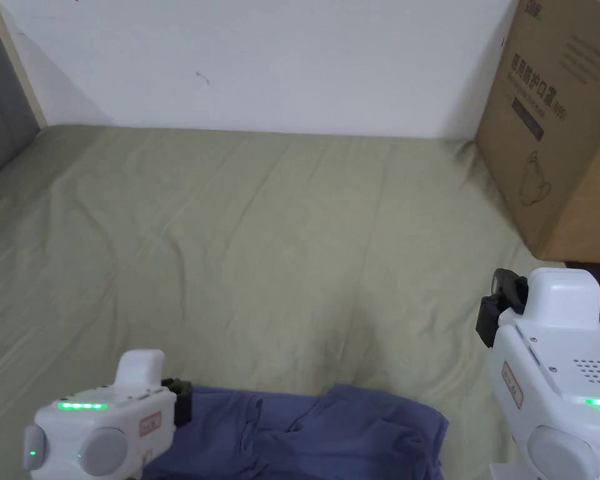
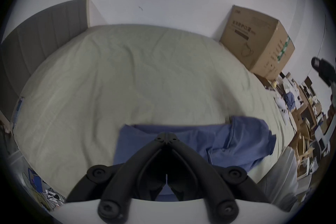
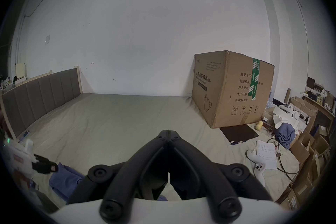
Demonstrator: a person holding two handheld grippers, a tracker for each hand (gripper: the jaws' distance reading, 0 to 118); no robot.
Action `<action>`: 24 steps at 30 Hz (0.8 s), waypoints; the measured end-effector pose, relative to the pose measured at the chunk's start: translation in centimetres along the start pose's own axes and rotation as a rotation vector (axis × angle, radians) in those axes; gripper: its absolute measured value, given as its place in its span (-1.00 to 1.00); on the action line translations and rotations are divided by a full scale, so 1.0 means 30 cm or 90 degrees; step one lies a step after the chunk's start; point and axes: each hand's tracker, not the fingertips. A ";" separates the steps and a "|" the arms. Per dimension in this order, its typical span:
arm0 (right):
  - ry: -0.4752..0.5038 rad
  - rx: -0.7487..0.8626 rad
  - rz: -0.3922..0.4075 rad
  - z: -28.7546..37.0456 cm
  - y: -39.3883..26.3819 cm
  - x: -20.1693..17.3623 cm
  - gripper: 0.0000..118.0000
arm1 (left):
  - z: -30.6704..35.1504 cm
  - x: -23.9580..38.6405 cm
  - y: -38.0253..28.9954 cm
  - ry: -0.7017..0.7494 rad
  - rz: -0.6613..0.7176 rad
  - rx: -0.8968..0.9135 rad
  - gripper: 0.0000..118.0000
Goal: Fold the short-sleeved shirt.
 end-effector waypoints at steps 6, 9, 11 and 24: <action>-0.005 -0.004 0.007 0.000 0.000 0.013 -1.00 | -0.115 0.107 -0.066 -0.036 -0.027 -0.056 -1.00; -0.011 -0.006 0.007 0.000 -0.003 0.026 -1.00 | -0.180 0.151 -0.099 -0.057 -0.038 -0.116 -1.00; -0.014 -0.009 0.005 0.000 -0.006 0.033 -1.00 | -0.220 0.170 -0.127 -0.056 -0.042 -0.132 -1.00; -0.015 -0.012 0.009 -0.006 -0.005 0.036 -1.00 | -0.050 0.086 0.011 -0.092 0.019 -0.047 -1.00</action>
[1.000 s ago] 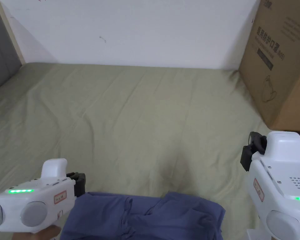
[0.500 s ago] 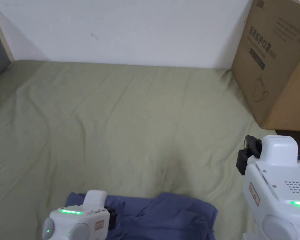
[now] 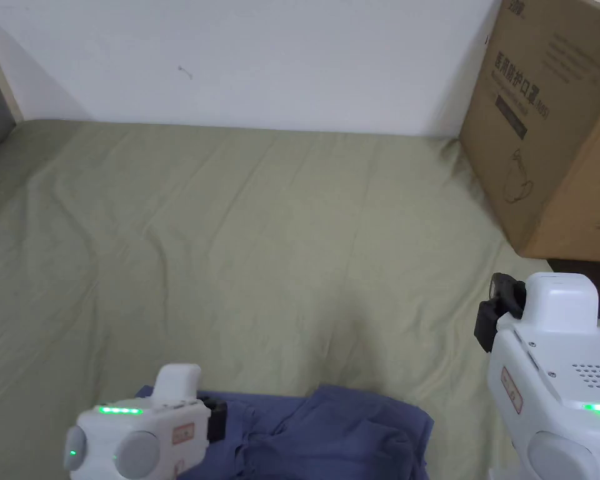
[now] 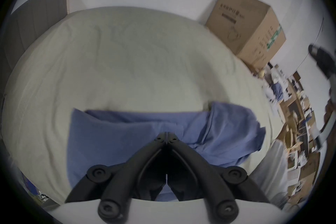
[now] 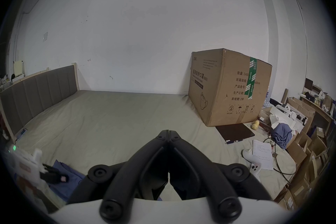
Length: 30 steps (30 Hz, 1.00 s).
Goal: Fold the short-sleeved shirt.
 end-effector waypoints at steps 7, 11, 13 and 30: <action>0.006 0.004 -0.001 -0.006 0.010 -0.021 -1.00 | 0.158 -0.252 0.112 -0.038 0.125 0.006 -0.29; 0.014 -0.003 0.001 -0.012 0.004 -0.043 -1.00 | 0.148 -0.398 0.098 -0.042 0.200 -0.051 0.97; 0.019 -0.008 0.002 -0.015 -0.002 -0.055 -1.00 | 0.137 -0.455 0.075 -0.028 0.223 -0.048 0.97; 0.019 -0.044 0.021 -0.040 -0.034 -0.061 -1.00 | -0.049 -0.501 -0.034 -0.061 0.196 -0.119 -0.67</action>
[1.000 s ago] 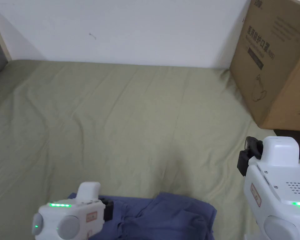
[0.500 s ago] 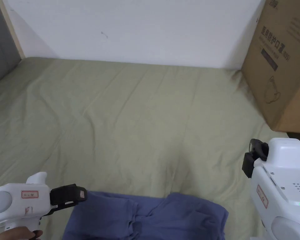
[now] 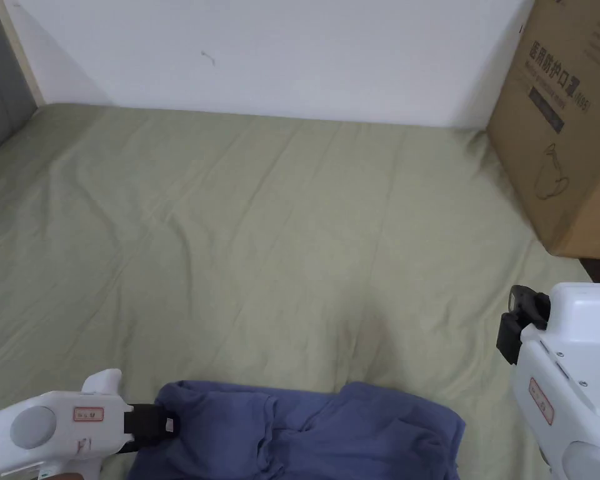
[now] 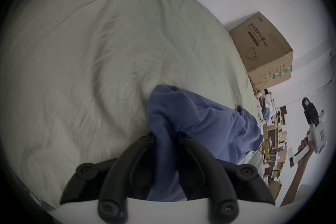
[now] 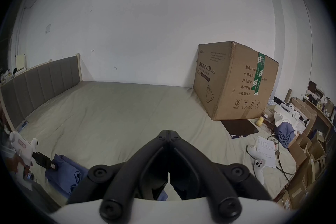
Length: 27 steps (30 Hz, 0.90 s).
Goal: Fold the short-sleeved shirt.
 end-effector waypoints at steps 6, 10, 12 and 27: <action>-0.004 0.005 -0.011 0.006 0.008 0.015 -1.00 | 0.094 0.074 -0.005 0.008 -0.040 0.047 -0.80; 0.002 0.014 -0.011 0.009 0.023 0.017 -1.00 | 0.200 0.077 0.027 0.030 -0.024 0.061 -0.82; 0.005 0.022 -0.010 0.013 0.026 0.016 -1.00 | 0.262 0.059 0.030 0.046 -0.018 0.083 -0.82; 0.027 0.037 -0.028 0.055 0.036 0.009 -1.00 | 0.406 0.457 0.034 0.206 -0.198 0.149 -0.82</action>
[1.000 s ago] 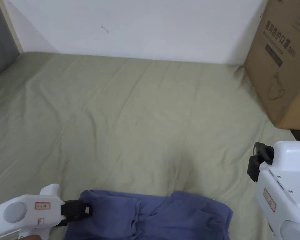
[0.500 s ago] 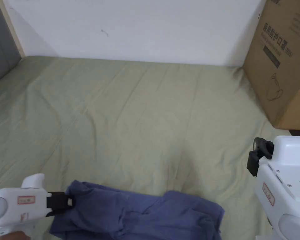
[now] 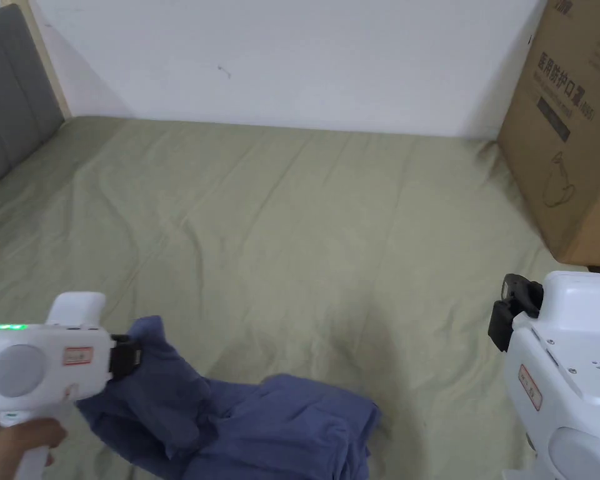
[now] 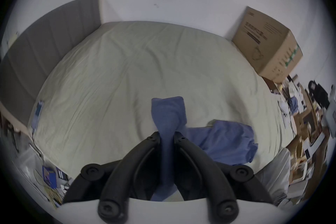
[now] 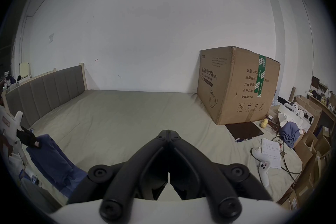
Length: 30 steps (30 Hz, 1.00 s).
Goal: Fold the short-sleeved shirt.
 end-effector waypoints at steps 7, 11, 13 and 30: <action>-0.009 0.006 -0.004 0.024 -0.007 0.035 -1.00 | -0.125 0.323 0.004 -0.091 -0.100 -0.057 -0.82; -0.021 0.004 -0.004 0.035 -0.015 0.069 -1.00 | -0.231 0.473 -0.052 -0.148 -0.110 -0.102 -0.82; -0.027 0.003 -0.004 0.042 -0.017 0.083 -1.00 | -0.291 0.539 -0.089 -0.151 -0.124 -0.129 -0.82; -0.045 0.002 -0.012 0.053 -0.021 0.120 -1.00 | -0.270 0.573 -0.093 -0.259 -0.001 -0.043 0.46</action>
